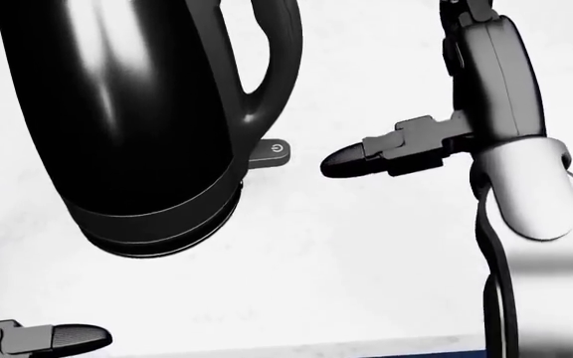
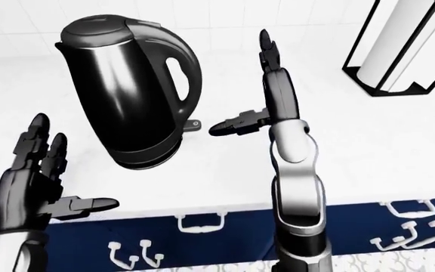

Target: Press down the lever to turn on the electric kettle.

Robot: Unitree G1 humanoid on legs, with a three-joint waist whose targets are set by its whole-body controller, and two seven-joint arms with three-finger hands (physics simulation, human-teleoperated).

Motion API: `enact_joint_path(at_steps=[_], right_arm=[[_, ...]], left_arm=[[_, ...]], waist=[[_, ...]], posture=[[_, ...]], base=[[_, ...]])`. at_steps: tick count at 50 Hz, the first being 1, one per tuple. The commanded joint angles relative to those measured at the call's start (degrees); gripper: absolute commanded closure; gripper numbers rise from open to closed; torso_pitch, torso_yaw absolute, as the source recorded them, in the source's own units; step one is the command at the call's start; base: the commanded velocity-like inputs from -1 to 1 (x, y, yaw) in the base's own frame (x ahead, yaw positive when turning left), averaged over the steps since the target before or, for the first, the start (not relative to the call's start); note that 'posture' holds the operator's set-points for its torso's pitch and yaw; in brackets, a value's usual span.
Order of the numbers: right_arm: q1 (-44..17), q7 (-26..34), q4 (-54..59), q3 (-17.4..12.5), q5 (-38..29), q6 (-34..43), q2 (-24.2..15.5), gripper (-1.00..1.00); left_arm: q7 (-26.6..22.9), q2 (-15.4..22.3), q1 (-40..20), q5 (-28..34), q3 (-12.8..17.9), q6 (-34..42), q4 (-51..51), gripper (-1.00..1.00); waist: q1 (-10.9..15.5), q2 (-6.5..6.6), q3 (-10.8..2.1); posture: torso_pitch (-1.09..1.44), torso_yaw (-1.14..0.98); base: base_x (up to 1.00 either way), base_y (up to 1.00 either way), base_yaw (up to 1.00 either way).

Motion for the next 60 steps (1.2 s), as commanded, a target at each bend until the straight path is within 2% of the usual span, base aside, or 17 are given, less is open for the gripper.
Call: enact_joint_path(at_steps=[1,5,12,40,49,60], right_arm=[[-2.5,-0.2,-0.6,-0.5,-0.7,-1.4,-0.5,-1.0],[-5.2,0.9,-0.2,0.3,-1.9,1.1,-0.6,-1.0],[-8.6,2.3,5.6,0.6,-3.7,-0.6,-0.9,-1.0],[-14.3,1.6,17.2,2.0,-5.0,-5.7,1.9,-1.0],[-14.3,1.4,19.9,2.8,-5.2,-7.3,3.1,-1.0],[-16.7,0.9,27.6,2.6,-4.8,-11.3,3.2,-1.0]], left_arm=[[0.1,0.4,-0.7,-0.3,0.4,-1.7,-2.1,-1.0],[-0.2,0.7,-1.1,-1.6,2.1,-0.2,-3.3,-1.0],[0.1,0.8,-1.5,-1.5,1.8,0.1,-3.3,-1.0],[-0.2,0.3,-0.2,-1.5,1.7,-2.3,-1.9,-1.0],[-0.3,0.2,0.1,-1.6,2.0,-2.8,-1.7,-1.0],[-0.4,0.0,0.3,-1.7,2.0,-3.0,-1.9,-1.0]], waist=[[0.0,0.09,-1.07],[0.0,0.14,-1.08],[0.0,0.23,-0.87],[0.1,0.31,-0.54],[0.2,0.28,-0.52],[0.2,0.31,-0.59]], posture=[[0.0,0.0],[0.0,0.0],[0.0,0.0],[0.0,0.0],[0.0,0.0],[0.0,0.0]], base=[[0.0,0.0,0.0],[0.0,0.0,0.0],[0.0,0.0,0.0],[0.0,0.0,0.0],[0.0,0.0,0.0],[0.0,0.0,0.0]])
